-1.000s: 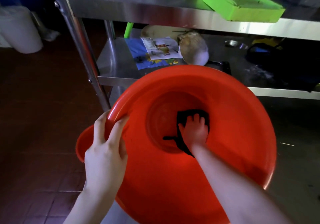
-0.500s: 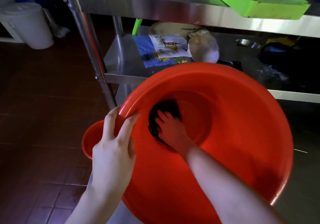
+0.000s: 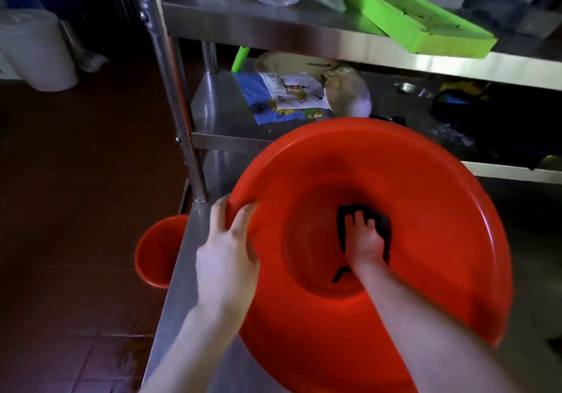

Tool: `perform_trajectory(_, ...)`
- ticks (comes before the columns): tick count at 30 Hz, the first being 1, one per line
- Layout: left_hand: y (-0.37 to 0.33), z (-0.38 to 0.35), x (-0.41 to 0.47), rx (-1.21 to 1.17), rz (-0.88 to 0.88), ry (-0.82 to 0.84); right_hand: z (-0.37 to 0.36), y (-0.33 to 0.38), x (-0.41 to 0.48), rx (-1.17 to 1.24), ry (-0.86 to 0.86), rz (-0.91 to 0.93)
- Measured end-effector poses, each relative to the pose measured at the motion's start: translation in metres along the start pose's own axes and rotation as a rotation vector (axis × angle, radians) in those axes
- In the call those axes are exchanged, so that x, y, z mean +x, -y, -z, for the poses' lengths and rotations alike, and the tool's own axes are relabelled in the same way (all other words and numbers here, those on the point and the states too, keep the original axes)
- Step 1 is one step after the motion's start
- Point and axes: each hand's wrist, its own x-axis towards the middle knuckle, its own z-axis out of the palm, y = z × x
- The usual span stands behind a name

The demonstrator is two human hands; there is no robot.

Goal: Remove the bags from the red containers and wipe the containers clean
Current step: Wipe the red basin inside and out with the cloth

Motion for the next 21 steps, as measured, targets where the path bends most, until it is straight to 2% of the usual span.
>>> perform_trajectory(5,0.001,0.001,-0.009,-0.017,-0.007,0.049,0.021,-0.010,-0.027,0.145,0.303,0.097)
perform_trajectory(8,0.008,0.005,-0.013,-0.021,0.009,0.075,0.044,0.000,-0.046,0.265,0.193,0.119)
perform_trajectory(14,0.020,0.020,-0.028,-0.031,0.027,0.143,0.115,0.010,-0.078,0.480,-0.172,0.311)
perform_trajectory(21,0.012,0.043,-0.035,0.114,0.129,0.170,0.178,-0.008,-0.110,0.486,-0.328,0.539)
